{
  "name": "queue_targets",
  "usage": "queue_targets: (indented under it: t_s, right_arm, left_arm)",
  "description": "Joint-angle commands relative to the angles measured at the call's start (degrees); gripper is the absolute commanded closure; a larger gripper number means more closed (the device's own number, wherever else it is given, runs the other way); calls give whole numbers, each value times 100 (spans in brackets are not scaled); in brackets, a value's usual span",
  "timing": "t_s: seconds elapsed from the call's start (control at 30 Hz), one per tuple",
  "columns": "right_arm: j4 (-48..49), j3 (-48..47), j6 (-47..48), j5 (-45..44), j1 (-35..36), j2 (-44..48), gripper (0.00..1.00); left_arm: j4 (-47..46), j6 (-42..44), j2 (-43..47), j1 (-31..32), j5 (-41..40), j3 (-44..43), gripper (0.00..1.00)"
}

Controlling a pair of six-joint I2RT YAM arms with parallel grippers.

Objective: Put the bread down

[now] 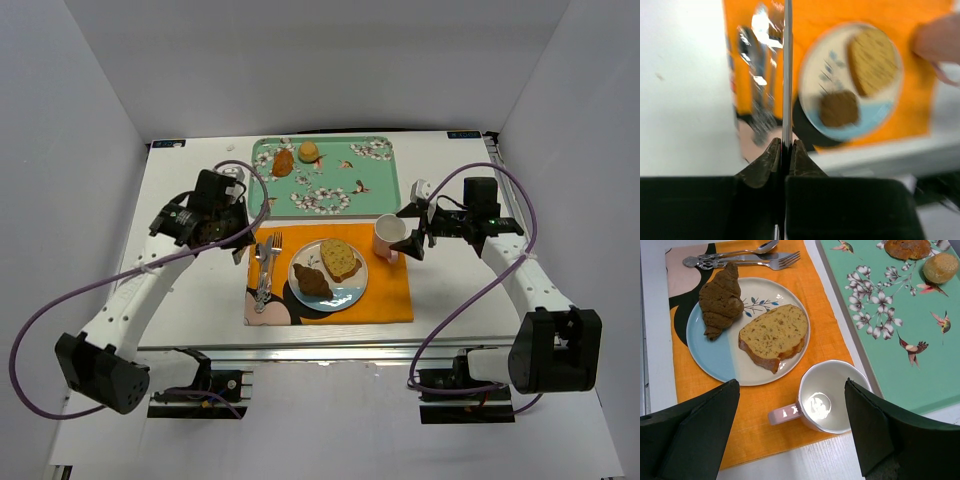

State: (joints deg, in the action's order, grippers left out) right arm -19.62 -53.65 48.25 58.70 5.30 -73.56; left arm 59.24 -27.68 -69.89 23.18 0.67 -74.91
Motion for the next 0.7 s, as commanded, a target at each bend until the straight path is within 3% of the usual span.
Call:
queue_targets:
  t_s: [0.0, 0.13, 0.27, 0.4, 0.53, 0.6, 0.63, 0.67]
  right_arm:
    - [-77, -348, -88, 186, -3, -53, 11]
    - [-270, -672, -79, 72, 24, -71, 11]
    - [-341, -744, -96, -69, 32, 8, 11]
    - [-78, -639, -570, -341, 32, 96, 11]
    - [308, -524, -1219, -875, 32, 193, 11]
    - [660, -480, -1887, -1183, 32, 184, 11]
    - [748, -497, -2133, -1585, 32, 123, 11]
    - [810, -532, -2379, -1789, 24, 88, 11]
  left_arm:
    - [-1956, 1271, -69, -470, -859, 756, 100]
    - [-4222, 2377, -148, -1708, -112, 2275, 100]
    - [-5193, 2751, -542, -2238, -76, 2859, 100]
    - [-5800, 3014, -1253, -2599, 582, 3097, 99]
    - [-6153, 2980, -1703, -2652, 786, 3229, 78]
    - [-6057, 2883, -1896, -2696, 733, 3176, 67]
    - [-5900, 2830, -2097, -2765, 716, 3115, 56]
    - [-5707, 2830, -2204, -2792, 733, 3054, 55]
